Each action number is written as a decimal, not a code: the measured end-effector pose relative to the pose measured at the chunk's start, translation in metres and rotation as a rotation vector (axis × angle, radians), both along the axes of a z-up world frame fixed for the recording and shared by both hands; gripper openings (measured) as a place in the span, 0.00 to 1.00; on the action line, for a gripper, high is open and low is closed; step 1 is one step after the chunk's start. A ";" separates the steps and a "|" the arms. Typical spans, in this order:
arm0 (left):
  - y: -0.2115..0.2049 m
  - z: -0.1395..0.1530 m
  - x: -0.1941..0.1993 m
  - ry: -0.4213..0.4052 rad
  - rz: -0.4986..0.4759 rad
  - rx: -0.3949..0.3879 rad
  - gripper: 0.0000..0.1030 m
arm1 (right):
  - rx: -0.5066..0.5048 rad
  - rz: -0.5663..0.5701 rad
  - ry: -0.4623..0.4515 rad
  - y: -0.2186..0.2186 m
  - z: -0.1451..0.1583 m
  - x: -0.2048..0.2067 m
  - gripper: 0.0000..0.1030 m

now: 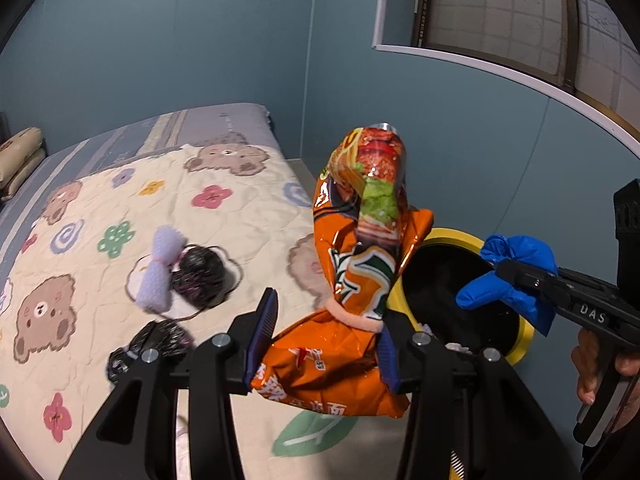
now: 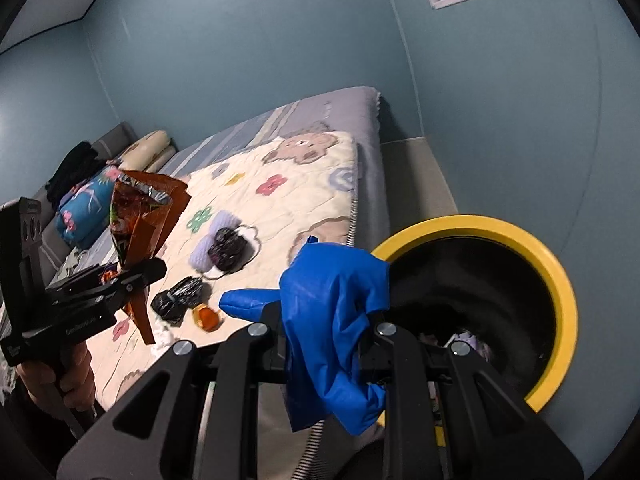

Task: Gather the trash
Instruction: 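Carry the orange wrapper and blue cloth over the yellow-rimmed bin, then open both tools to drop the wrapper and cloth into the bin, then move both tools back over the trash on the bed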

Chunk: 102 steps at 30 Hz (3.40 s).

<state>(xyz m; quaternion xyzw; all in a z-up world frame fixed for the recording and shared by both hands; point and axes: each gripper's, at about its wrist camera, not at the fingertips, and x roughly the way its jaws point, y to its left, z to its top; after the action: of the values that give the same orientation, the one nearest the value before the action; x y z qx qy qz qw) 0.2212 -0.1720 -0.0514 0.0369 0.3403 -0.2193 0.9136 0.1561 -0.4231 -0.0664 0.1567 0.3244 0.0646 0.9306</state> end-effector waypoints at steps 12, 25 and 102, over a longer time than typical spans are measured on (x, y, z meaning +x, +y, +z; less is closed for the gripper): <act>-0.063 -0.008 0.025 0.030 -0.071 -0.018 0.41 | 0.048 -0.109 0.025 -0.059 -0.016 0.010 0.18; -0.125 -0.038 0.049 0.089 -0.131 -0.038 0.41 | 0.055 -0.196 0.097 -0.090 -0.055 0.032 0.19; 0.121 -0.035 0.060 0.051 0.246 0.019 0.92 | -0.052 0.025 0.001 0.068 0.000 0.042 0.64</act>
<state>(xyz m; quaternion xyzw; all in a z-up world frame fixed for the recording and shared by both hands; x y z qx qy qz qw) 0.2813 -0.0509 -0.0861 -0.0020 0.3672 -0.1031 0.9244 0.1977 -0.3552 -0.0667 0.1285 0.3283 0.0676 0.9334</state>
